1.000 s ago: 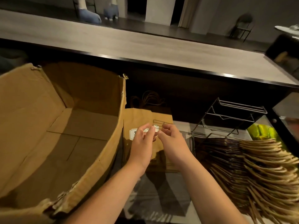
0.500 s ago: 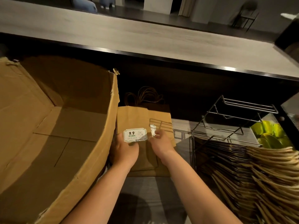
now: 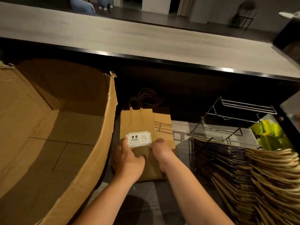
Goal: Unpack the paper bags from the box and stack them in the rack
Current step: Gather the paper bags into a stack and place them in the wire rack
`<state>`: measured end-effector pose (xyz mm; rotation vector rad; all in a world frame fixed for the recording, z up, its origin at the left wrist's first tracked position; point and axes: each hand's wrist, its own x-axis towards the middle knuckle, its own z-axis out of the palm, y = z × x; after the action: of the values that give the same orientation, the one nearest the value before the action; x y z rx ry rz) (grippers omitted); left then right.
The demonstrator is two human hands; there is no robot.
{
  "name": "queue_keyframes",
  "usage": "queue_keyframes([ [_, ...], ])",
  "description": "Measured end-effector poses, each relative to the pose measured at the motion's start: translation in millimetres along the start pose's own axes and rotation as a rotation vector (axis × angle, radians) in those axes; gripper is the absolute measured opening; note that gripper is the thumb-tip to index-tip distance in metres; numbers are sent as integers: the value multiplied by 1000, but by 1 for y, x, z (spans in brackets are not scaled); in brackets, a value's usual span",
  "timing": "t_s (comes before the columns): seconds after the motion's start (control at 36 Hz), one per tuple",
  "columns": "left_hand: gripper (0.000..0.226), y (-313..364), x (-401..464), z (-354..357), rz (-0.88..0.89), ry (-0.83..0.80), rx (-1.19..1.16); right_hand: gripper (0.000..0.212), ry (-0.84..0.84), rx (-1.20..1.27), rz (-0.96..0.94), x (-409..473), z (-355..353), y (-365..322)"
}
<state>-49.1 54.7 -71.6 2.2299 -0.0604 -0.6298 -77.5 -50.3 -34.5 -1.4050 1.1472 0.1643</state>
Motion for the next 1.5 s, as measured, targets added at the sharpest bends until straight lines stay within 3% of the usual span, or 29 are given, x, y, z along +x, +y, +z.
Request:
queue_keyframes([
  [0.11,79,4,-14,-6,88,6,-50,55,13,104,-2,-13,-4,14],
  [0.33,83,28,-34,-24,59,-1,-412,32,22,330,-191,-46,-33,31],
  [0.47,47,41,-39,-29,158,-144,-536,22,108,281,-271,-61,-51,30],
  [0.61,35,59,-59,-28,364,-78,-497,22,196,269,-352,-72,-62,26],
  [0.72,30,64,-61,-26,424,-27,-494,29,251,318,-399,-71,-54,23],
  [0.94,37,60,-57,-26,366,-8,-577,46,229,305,-535,-61,-40,25],
  [1.11,12,30,-27,-7,17,-43,-630,37,197,160,-435,-43,-24,38],
  [1.22,17,27,-23,-5,-23,-25,-619,40,179,160,-479,-41,-26,33],
  [1.36,10,45,-33,-14,108,-14,-591,30,193,127,-504,-57,-32,16],
  [1.5,27,86,-62,-32,365,-23,-616,23,283,30,-611,-97,-57,-10],
])
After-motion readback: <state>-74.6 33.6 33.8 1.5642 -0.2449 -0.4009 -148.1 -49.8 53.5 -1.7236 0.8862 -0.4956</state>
